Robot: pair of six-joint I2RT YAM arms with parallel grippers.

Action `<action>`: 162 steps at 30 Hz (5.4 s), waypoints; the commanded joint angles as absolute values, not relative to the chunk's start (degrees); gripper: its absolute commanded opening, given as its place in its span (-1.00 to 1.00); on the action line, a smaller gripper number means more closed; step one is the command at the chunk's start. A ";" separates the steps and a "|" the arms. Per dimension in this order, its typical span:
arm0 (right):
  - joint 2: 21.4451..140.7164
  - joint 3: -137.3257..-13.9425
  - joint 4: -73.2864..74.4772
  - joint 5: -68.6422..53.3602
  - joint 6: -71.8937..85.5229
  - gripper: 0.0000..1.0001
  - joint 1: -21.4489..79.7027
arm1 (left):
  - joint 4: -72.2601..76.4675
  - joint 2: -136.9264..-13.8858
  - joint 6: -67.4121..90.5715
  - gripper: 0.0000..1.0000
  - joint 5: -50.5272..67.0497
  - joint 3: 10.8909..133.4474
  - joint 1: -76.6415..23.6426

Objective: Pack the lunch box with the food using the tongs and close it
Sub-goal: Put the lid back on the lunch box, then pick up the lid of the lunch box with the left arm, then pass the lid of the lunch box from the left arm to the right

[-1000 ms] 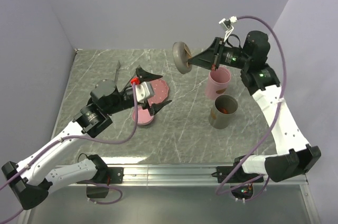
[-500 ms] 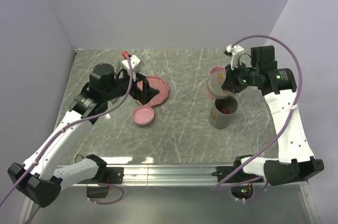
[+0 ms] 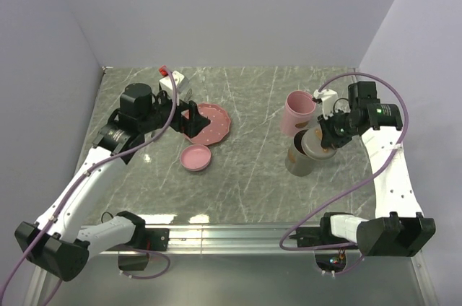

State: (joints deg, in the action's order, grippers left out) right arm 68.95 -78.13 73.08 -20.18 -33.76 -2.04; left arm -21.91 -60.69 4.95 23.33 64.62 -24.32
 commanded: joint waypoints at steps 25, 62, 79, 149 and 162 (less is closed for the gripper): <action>73.74 -72.25 65.92 -27.16 -33.84 -1.00 -2.11 | -20.30 -64.16 8.17 0.99 24.79 63.46 -21.62; 80.33 -76.38 69.26 -7.21 -33.13 -1.00 -2.37 | -24.69 -68.11 4.40 0.99 13.63 58.80 -21.36; 79.72 -86.30 74.18 -11.33 -32.78 0.00 -2.72 | -40.26 -72.86 -24.42 0.81 23.29 53.36 -21.88; 74.61 -68.29 -25.01 -59.24 60.54 0.68 5.70 | 37.52 -56.43 34.71 -0.99 42.10 55.02 -20.39; 86.57 -73.21 -48.95 -54.23 81.64 0.57 19.50 | 50.19 -56.95 48.60 -0.99 38.94 49.92 -18.28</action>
State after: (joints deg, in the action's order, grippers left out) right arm 84.88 -69.21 -37.52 -56.05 74.30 17.23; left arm 43.11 -57.25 43.57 40.36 50.06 -18.79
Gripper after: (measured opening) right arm 0.792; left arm 0.025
